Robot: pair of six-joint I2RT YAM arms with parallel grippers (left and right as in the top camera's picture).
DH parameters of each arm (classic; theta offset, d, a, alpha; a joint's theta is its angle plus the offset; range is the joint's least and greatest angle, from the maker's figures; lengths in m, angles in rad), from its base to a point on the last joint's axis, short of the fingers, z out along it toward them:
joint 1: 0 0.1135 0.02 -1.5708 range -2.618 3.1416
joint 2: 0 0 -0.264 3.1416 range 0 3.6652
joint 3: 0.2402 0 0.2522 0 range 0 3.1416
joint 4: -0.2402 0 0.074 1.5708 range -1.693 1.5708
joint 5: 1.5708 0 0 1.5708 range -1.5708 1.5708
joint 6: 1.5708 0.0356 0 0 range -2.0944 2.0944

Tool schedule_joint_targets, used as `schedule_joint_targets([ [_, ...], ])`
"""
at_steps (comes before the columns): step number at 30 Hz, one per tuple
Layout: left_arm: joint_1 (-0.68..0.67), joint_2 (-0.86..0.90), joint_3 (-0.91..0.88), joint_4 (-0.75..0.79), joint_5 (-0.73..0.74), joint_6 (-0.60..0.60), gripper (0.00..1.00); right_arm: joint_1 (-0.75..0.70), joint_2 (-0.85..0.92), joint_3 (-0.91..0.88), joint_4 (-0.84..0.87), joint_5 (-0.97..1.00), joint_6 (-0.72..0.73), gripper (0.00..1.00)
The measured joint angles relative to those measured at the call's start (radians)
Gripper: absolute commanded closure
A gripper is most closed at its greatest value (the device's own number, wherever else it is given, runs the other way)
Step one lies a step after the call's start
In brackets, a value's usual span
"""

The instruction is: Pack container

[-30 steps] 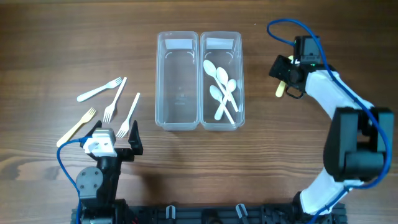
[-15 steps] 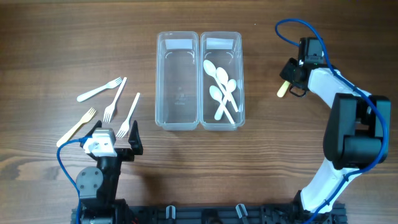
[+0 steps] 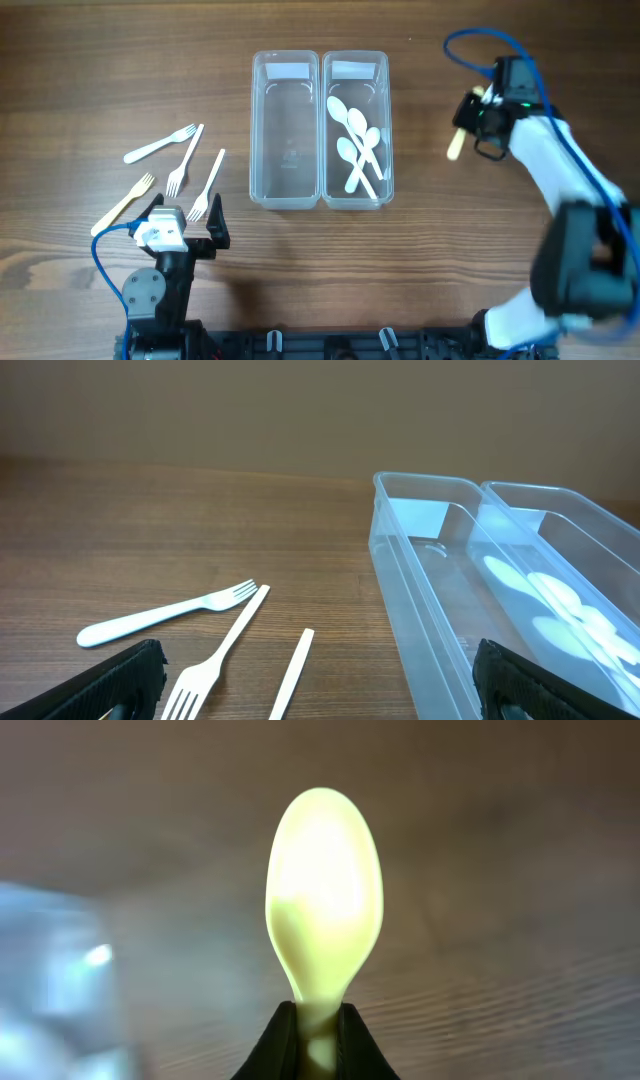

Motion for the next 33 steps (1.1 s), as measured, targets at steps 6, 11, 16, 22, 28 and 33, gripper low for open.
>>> schedule_joint_targets([
  [6, 0.0, 0.0, 0.0, 0.0, 0.0, 0.0, 0.0, 0.146, -0.346, 0.006, -0.078, -0.117, -0.023, 0.96],
  [11, 0.0, 0.0, 0.0, 0.0, 0.0, 0.0, 0.0, 0.31, -0.34, 0.006, -0.098, -0.147, -0.03, 0.96],
  [16, 0.0, 0.0, 0.0, 0.0, 0.0, 0.0, 0.0, 0.405, -0.198, 0.006, -0.103, -0.15, -0.03, 0.93],
  [22, 0.0, 0.0, 0.0, 0.0, 0.0, 0.0, 0.0, 0.467, -0.108, 0.004, -0.102, -0.157, -0.037, 0.26],
  [28, 0.0, 0.0, 0.0, 0.0, 0.0, 0.0, 0.0, 0.465, -0.136, 0.004, -0.102, -0.14, -0.04, 0.14],
  [33, 0.0, 0.0, 0.0, 0.0, 0.0, 0.0, 0.0, 0.407, -0.307, 0.004, -0.139, 0.013, -0.046, 0.01],
])
